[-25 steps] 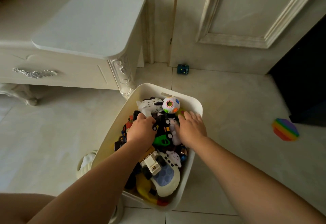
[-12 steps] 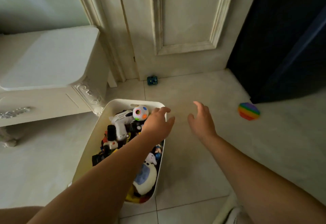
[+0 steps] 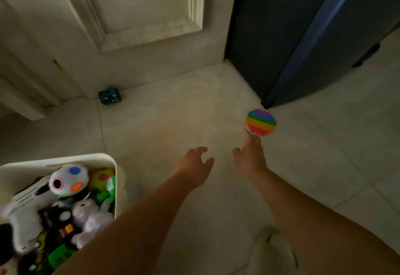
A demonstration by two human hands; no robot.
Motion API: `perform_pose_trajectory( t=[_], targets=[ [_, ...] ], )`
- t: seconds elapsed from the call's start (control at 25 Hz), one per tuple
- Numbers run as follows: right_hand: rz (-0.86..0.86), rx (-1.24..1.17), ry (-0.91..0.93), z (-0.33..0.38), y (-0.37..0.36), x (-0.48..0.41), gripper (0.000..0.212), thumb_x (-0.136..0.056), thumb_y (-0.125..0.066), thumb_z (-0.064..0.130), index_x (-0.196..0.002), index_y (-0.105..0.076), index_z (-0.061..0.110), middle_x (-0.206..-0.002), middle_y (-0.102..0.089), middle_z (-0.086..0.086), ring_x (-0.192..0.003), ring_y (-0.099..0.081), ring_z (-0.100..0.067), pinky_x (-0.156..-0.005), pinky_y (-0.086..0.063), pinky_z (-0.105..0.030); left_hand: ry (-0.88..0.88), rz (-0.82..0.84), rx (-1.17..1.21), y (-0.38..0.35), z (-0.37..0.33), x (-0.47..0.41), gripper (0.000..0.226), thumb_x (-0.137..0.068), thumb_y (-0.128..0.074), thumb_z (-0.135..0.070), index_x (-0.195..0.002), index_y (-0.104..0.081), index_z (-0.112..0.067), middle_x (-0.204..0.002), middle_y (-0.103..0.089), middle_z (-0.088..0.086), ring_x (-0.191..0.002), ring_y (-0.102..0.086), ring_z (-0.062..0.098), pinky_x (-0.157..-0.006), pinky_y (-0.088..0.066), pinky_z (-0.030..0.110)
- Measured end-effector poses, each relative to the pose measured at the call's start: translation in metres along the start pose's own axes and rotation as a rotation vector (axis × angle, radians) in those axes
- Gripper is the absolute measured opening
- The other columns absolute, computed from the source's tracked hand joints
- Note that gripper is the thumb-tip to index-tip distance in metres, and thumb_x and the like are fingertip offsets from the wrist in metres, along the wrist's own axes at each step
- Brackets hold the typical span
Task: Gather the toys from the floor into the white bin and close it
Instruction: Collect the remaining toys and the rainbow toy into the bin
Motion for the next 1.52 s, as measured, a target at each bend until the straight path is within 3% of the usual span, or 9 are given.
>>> perform_pose_trajectory(
  t=[0.16, 0.52, 0.68, 0.92, 1.04, 1.12, 1.2, 1.4, 1.52],
  targets=[
    [0.077, 0.237, -0.035, -0.041, -0.012, -0.079, 0.073, -0.090, -0.053, 0.023, -0.153, -0.016, 0.026, -0.159, -0.013, -0.005, -0.134, -0.032, -0.037, -0.106, -0.035, -0.041, 0.036, 0.065, 0.036, -0.036, -0.008, -0.072, 0.045, -0.097, -0.045, -0.041, -0.140, -0.043, -0.027, -0.138, -0.048, 0.006, -0.117, -0.055, 0.022, -0.100, -0.039, 0.026],
    [-0.083, 0.532, -0.005, -0.075, -0.025, -0.145, 0.029, -0.093, -0.048, 0.011, -0.122, -0.051, 0.009, -0.132, -0.042, -0.016, -0.123, -0.039, -0.034, -0.094, -0.042, -0.041, 0.095, 0.066, 0.128, -0.084, -0.002, -0.133, 0.038, -0.095, -0.051, -0.032, -0.132, -0.052, -0.023, -0.132, -0.054, 0.006, -0.115, -0.057, 0.022, -0.102, -0.041, 0.027],
    [-0.077, 0.430, 0.016, -0.068, -0.018, -0.143, 0.022, -0.096, -0.050, 0.017, -0.112, -0.059, 0.006, -0.124, -0.048, -0.018, -0.116, -0.045, -0.034, -0.093, -0.043, -0.040, 0.150, 0.066, 0.278, -0.086, -0.004, -0.122, 0.034, -0.095, -0.053, -0.032, -0.127, -0.056, -0.022, -0.129, -0.058, 0.006, -0.109, -0.061, 0.022, -0.101, -0.046, 0.031],
    [-0.023, -0.055, 0.370, 0.026, -0.034, -0.074, 0.008, -0.095, -0.052, 0.014, -0.092, -0.055, 0.008, -0.105, -0.049, -0.011, -0.096, -0.052, -0.030, -0.080, -0.041, -0.038, 0.420, 0.116, 0.982, -0.015, -0.016, -0.109, 0.037, -0.087, -0.058, -0.055, -0.103, -0.058, -0.022, -0.109, -0.057, 0.005, -0.106, -0.058, 0.024, -0.096, -0.049, 0.041],
    [0.087, -0.115, 0.590, 0.090, -0.052, -0.038, 0.009, -0.094, -0.048, 0.014, -0.095, -0.055, 0.009, -0.103, -0.047, -0.008, -0.092, -0.054, -0.027, -0.077, -0.044, -0.040, 0.433, 0.052, 1.153, 0.052, -0.002, -0.101, 0.030, -0.087, -0.064, -0.043, -0.093, -0.060, -0.014, -0.090, -0.060, 0.007, -0.077, -0.063, 0.021, -0.070, -0.059, 0.034],
    [0.094, -0.132, 0.769, 0.129, -0.064, -0.017, 0.016, -0.092, -0.045, 0.018, -0.096, -0.057, 0.007, -0.102, -0.048, -0.008, -0.092, -0.054, -0.026, -0.077, -0.045, -0.034, 0.448, -0.039, 1.046, 0.101, 0.020, -0.096, 0.008, -0.091, -0.061, -0.015, -0.091, -0.062, -0.007, -0.077, -0.060, 0.009, -0.057, -0.061, 0.017, -0.049, -0.058, 0.028],
    [0.105, -0.171, 0.843, 0.169, -0.077, -0.003, 0.017, -0.093, -0.050, 0.019, -0.101, -0.058, 0.007, -0.105, -0.049, -0.007, -0.093, -0.055, -0.022, -0.077, -0.047, -0.028, 0.450, -0.127, 0.890, 0.153, 0.047, -0.090, 0.015, -0.091, -0.051, 0.002, -0.101, -0.062, -0.001, -0.074, -0.064, 0.012, -0.046, -0.063, 0.016, -0.045, -0.058, 0.030],
    [0.238, -0.181, 0.660, 0.256, -0.142, -0.001, 0.039, -0.098, -0.048, 0.024, -0.136, -0.045, 0.014, -0.134, -0.041, -0.006, -0.114, -0.052, -0.021, -0.096, -0.041, -0.028, 0.507, -0.336, 0.875, 0.250, 0.151, -0.065, 0.033, -0.096, -0.044, 0.004, -0.127, -0.049, -0.005, -0.092, -0.063, 0.013, -0.067, -0.062, 0.021, -0.040, -0.054, 0.030],
    [0.414, 0.056, 0.628, 0.280, -0.200, -0.022, 0.055, -0.099, -0.045, 0.023, -0.150, -0.024, 0.019, -0.157, -0.017, -0.008, -0.140, -0.030, -0.027, -0.111, -0.029, -0.033, 0.600, -0.400, 0.914, 0.267, 0.212, -0.057, 0.036, -0.095, -0.048, 0.001, -0.131, -0.046, -0.005, -0.107, -0.062, 0.016, -0.079, -0.065, 0.025, -0.055, -0.058, 0.036]
  ],
)
Point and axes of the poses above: each hand's wrist, its own x-axis away from the middle knuckle, its own y-axis out of the back of the hand, z = x × y, the point moved 2 cm from there along -x, towards the middle knuckle
